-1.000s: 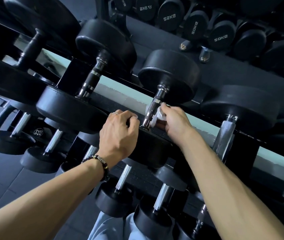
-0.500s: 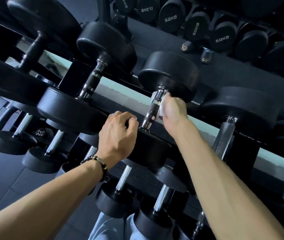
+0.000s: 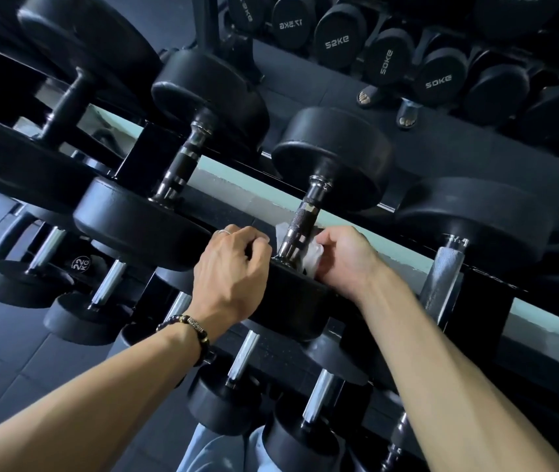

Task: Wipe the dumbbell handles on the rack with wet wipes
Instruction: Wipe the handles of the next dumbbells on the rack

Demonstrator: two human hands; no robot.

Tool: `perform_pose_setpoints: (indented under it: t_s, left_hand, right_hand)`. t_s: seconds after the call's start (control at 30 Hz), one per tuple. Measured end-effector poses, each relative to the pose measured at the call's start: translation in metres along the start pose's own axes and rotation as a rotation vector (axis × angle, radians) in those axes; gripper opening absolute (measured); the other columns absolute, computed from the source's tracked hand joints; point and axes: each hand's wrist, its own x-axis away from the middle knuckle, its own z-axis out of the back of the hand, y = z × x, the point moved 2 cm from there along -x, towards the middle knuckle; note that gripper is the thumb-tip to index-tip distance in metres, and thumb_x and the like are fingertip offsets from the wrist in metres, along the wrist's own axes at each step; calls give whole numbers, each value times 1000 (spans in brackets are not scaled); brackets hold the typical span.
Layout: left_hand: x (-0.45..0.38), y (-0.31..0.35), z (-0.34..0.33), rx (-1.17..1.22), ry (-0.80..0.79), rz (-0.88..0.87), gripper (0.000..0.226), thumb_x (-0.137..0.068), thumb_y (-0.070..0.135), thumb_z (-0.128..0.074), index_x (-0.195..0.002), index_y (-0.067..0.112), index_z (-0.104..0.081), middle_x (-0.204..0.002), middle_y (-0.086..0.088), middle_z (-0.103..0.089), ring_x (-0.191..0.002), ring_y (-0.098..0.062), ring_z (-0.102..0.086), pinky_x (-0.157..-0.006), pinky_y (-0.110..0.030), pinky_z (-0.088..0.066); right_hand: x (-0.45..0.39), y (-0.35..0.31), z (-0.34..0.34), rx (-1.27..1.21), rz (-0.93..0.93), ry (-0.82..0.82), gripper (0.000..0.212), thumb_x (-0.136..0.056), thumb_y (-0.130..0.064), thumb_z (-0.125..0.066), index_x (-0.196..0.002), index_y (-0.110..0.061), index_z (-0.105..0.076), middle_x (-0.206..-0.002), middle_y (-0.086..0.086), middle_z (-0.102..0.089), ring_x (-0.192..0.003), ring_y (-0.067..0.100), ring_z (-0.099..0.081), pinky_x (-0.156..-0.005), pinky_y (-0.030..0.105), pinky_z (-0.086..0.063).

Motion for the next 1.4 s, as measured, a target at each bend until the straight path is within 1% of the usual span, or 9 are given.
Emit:
perform_pose_setpoints:
  t_s: [0.1, 0.2, 0.4, 0.57, 0.77, 0.93, 1.03, 1.23, 1.4]
  left_hand:
    - [0, 1, 0, -9, -10, -6, 45, -87, 38, -29, -95, 21, -70, -95, 10, -58, -97, -11, -48, -79, -31, -33]
    - [0, 1, -1, 0, -5, -7, 45, -87, 38, -29, -94, 21, -70, -94, 10, -59, -96, -12, -49, -79, -32, -34]
    - [0, 0, 0, -4, -13, -7, 44, -88, 38, -29, -92, 21, -69, -93, 10, -59, -96, -12, -49, -79, -34, -36]
    - [-1, 0, -1, -14, -27, -24, 46, -87, 38, -28, -90, 17, -69, -95, 6, -60, -99, -13, -49, -81, -36, -40]
    - [-2, -2, -2, -22, -49, -35, 49, -86, 41, -26, -92, 18, -68, -98, 4, -59, -102, -14, -48, -80, -34, -36]
    - [0, -3, -1, 28, -36, -20, 43, -86, 41, -29, -97, 20, -66, -99, 6, -60, -100, -14, -48, -80, -35, -37]
    - [0, -5, -1, 64, -6, -3, 34, -91, 39, -37, -101, 20, -63, -101, 6, -60, -100, -15, -50, -79, -32, -35]
    - [0, -7, -1, 88, 4, 14, 20, -96, 30, -46, -106, 21, -60, -107, 6, -62, -106, -15, -51, -82, -30, -34]
    - [1, -5, 0, 82, 3, 1, 33, -88, 40, -36, -103, 22, -60, -103, 9, -63, -103, -13, -51, -80, -29, -32]
  right_hand:
    - [-14, -19, 10, -72, 70, 39, 24, -74, 12, -35, -84, 5, -56, -82, 16, -60, -52, 20, -57, -46, 25, -50]
    - [-18, -29, -1, -248, 178, 95, 30, -82, 17, -33, -86, 0, -58, -90, 21, -62, -77, 32, -65, -81, 50, -60]
    - [-2, -4, 7, 5, 99, 108, 24, -70, 11, -43, -91, 17, -53, -80, 19, -50, -57, 29, -53, -50, 33, -46]
    - [-1, -35, -7, -240, 305, 148, 32, -78, 23, -37, -86, 9, -64, -81, 21, -63, -73, 32, -63, -72, 43, -56]
    - [31, -6, -5, 399, 272, 155, 29, -83, 14, -38, -63, -2, -52, -46, 5, -50, -44, 15, -51, -44, 16, -37]
    - [53, -25, 5, 975, 918, 405, 43, -98, 0, -37, -127, -12, -66, -120, -4, -66, -108, 6, -58, -88, 8, -44]
    - [42, -27, -11, 1605, 1322, 238, 54, -91, 10, -33, -138, -3, -57, -138, 9, -59, -130, 25, -54, -109, 34, -47]
    - [16, -23, -1, 2080, 1191, -318, 53, -90, 9, -46, -137, -13, -59, -141, 4, -59, -135, 26, -51, -102, 52, -51]
    - [5, -55, -8, 2157, 1167, -170, 64, -76, 20, -47, -132, -8, -61, -134, 10, -63, -130, 36, -55, -100, 57, -51]
